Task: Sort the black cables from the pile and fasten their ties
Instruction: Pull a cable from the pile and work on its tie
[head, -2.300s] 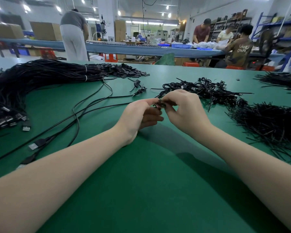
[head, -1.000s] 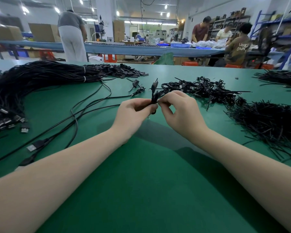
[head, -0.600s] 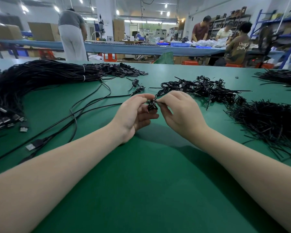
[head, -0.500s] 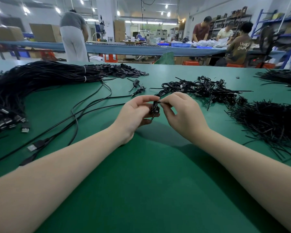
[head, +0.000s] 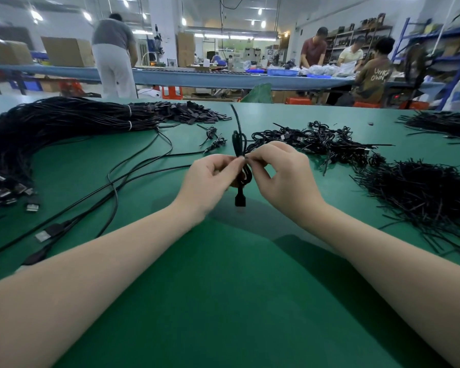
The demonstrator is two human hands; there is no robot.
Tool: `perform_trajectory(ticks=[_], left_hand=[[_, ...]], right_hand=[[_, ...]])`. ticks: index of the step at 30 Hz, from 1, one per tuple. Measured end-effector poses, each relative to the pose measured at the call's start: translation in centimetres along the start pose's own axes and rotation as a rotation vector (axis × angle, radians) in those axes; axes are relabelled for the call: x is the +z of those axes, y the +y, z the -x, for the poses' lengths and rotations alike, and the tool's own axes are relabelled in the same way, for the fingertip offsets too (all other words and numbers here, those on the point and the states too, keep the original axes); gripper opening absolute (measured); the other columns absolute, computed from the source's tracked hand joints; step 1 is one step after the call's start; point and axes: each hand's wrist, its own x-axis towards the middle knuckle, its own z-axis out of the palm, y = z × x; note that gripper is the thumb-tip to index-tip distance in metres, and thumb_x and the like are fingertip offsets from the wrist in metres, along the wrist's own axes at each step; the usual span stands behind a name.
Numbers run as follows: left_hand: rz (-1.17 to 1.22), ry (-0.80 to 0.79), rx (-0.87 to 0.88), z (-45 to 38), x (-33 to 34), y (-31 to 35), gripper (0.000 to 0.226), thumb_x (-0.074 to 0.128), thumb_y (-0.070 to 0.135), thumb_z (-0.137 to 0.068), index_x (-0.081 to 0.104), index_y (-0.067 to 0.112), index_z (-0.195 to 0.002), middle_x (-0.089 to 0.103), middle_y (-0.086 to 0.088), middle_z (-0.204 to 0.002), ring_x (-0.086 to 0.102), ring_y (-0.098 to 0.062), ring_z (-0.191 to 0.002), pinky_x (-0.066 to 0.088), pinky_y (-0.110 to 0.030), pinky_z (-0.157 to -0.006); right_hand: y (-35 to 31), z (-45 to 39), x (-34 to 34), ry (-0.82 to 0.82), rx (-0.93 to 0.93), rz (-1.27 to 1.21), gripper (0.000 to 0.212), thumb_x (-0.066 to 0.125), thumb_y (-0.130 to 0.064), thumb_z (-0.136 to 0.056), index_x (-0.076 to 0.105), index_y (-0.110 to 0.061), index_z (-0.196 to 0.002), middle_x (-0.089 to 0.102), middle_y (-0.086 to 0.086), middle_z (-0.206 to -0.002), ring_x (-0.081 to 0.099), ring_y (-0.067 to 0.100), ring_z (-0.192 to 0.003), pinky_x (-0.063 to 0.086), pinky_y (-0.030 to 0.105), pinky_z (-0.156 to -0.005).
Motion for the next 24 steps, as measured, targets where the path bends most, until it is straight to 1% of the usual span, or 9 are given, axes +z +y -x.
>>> perform_trajectory(ticks=[4, 8, 10, 12, 15, 17, 19, 22, 24], left_hand=[[0.313, -0.217, -0.454, -0.3, -0.7, 0.7, 0.023, 0.050, 0.028, -0.096, 0.063, 0.016, -0.081, 0.065, 0.005, -0.063, 0.064, -0.012, -0.054, 0.045, -0.022, -0.054], [0.417, -0.487, -0.556, -0.6, -2.4, 0.9, 0.028, 0.050, 0.036, -0.086, 0.061, 0.020, -0.066, 0.050, 0.006, -0.052, 0.054, -0.014, -0.051, 0.041, -0.024, -0.051], [0.464, -0.576, -0.563, -0.5, -2.7, 1.0, 0.032, 0.050, 0.040, -0.084, 0.063, 0.022, -0.060, 0.051, 0.007, -0.052, 0.057, -0.014, -0.052, 0.044, -0.023, -0.052], [0.461, -0.520, -0.553, -0.5, -2.5, 0.8, 0.046, 0.044, 0.044, -0.093, 0.069, 0.021, -0.064, 0.060, 0.006, -0.059, 0.062, -0.012, -0.056, 0.045, -0.020, -0.051], [0.385, -0.213, -0.506, -0.4, -1.0, 0.3, 0.046, 0.039, 0.041, -0.100, 0.074, 0.018, -0.081, 0.071, 0.001, -0.076, 0.065, -0.009, -0.060, 0.043, -0.016, -0.048], [0.128, -0.099, -0.402, -0.4, -0.4, 0.2, 0.028, 0.042, 0.029, -0.101, 0.068, 0.022, -0.092, 0.068, 0.002, -0.087, 0.061, -0.006, -0.062, 0.042, -0.016, -0.047], [-0.246, -0.065, -0.289, -1.0, -0.9, 0.7, 0.018, 0.045, 0.024, -0.097, 0.062, 0.027, -0.097, 0.063, 0.007, -0.090, 0.058, -0.007, -0.067, 0.043, -0.017, -0.050], [-0.740, -0.188, -0.240, -3.0, -4.2, 2.8, 0.019, 0.047, 0.026, -0.093, 0.060, 0.028, -0.107, 0.062, 0.009, -0.090, 0.058, -0.010, -0.072, 0.045, -0.019, -0.057], [-1.142, -0.246, -0.300, -4.1, -7.6, 4.1, 0.027, 0.052, 0.031, -0.092, 0.065, 0.019, -0.113, 0.066, 0.000, -0.106, 0.062, -0.017, -0.089, 0.052, -0.026, -0.076]], right_hand=[[-0.2, 0.0, -0.1, -0.053, -0.060, 0.033, 0.006, 0.064, 0.004, -0.083, 0.066, 0.004, -0.078, 0.064, 0.014, -0.074, 0.060, 0.034, -0.071, 0.052, 0.042, -0.065], [-0.1, 0.1, -0.4, -0.047, -0.394, 0.240, 0.008, 0.064, 0.008, -0.082, 0.068, 0.004, -0.077, 0.064, 0.016, -0.073, 0.060, 0.033, -0.066, 0.052, 0.040, -0.064], [0.2, 0.0, -0.7, -0.023, -0.440, 0.262, 0.006, 0.065, 0.007, -0.082, 0.070, 0.003, -0.079, 0.065, 0.015, -0.074, 0.061, 0.032, -0.066, 0.052, 0.040, -0.065], [0.2, -0.4, -0.9, -0.042, -0.365, 0.243, 0.004, 0.067, 0.005, -0.081, 0.070, 0.003, -0.082, 0.065, 0.015, -0.076, 0.062, 0.033, -0.068, 0.053, 0.040, -0.066], [1.3, -2.5, -1.9, -0.044, -0.156, 0.206, 0.006, 0.065, -0.003, -0.085, 0.071, 0.001, -0.086, 0.067, 0.014, -0.076, 0.062, 0.031, -0.069, 0.048, 0.035, -0.066], [3.6, -5.1, -3.2, -0.031, 0.015, 0.271, 0.012, 0.062, -0.007, -0.088, 0.072, -0.001, -0.090, 0.070, 0.015, -0.081, 0.062, 0.031, -0.072, 0.048, 0.034, -0.067], [7.3, -7.5, -5.2, -0.109, 0.294, 0.453, 0.020, 0.054, -0.012, -0.092, 0.071, -0.003, -0.099, 0.071, 0.018, -0.094, 0.063, 0.035, -0.084, 0.051, 0.038, -0.076], [10.0, -8.2, -6.6, -0.552, 0.764, 0.749, 0.026, 0.051, -0.013, -0.092, 0.059, 0.000, -0.113, 0.063, 0.021, -0.105, 0.060, 0.037, -0.096, 0.050, 0.037, -0.078], [8.6, -7.0, -5.5, -0.755, 0.811, 0.773, 0.023, 0.054, -0.017, -0.089, 0.061, -0.001, -0.105, 0.060, 0.013, -0.090, 0.060, 0.031, -0.087, 0.049, 0.033, -0.072]])
